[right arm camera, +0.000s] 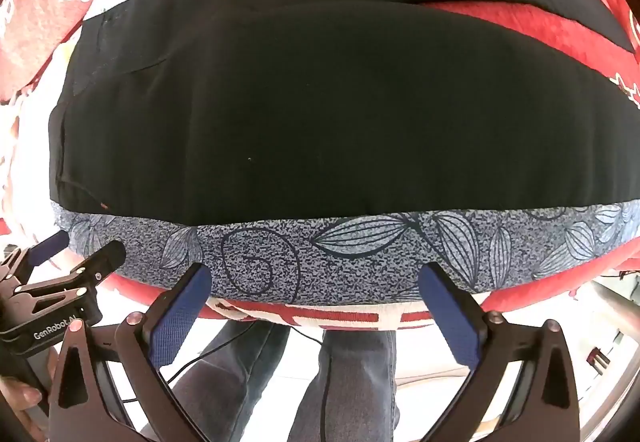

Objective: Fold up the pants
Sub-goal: 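Position both grippers open over the grey waistband of the black trousers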

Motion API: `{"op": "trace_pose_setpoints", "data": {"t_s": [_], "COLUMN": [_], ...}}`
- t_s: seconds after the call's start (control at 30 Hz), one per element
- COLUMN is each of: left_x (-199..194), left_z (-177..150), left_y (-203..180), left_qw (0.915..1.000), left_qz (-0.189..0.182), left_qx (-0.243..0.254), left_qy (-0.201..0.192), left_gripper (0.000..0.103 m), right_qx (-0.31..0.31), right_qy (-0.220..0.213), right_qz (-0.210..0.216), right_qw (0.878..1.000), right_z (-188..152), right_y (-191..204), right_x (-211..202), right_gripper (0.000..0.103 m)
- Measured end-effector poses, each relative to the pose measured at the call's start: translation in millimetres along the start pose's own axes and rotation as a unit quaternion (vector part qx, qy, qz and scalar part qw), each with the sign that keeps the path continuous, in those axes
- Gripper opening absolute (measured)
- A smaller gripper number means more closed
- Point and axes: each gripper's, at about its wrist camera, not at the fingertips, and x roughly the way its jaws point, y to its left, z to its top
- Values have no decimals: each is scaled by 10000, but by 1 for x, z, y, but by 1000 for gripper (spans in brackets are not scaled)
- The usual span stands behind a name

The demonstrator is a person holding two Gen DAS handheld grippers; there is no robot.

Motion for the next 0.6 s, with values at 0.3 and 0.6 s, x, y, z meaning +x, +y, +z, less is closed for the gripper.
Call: {"op": "trace_pose_setpoints", "data": {"t_s": [0.3,0.6], "left_x": [5,9], "left_z": [-2,-1], "left_y": [-1,-6], "left_qw": [10000,9999], "left_qz": [28,50], "left_qx": [28,86], "left_qy": [57,96], "left_gripper": [103,103], "right_qx": [32,41], "right_qy": [51,72], "right_qz": [3,-1], "right_qw": [10000,10000], "right_z": [1,-1], "right_y": [0,2], "right_x": [-1,-1], "right_gripper": [103,103]}}
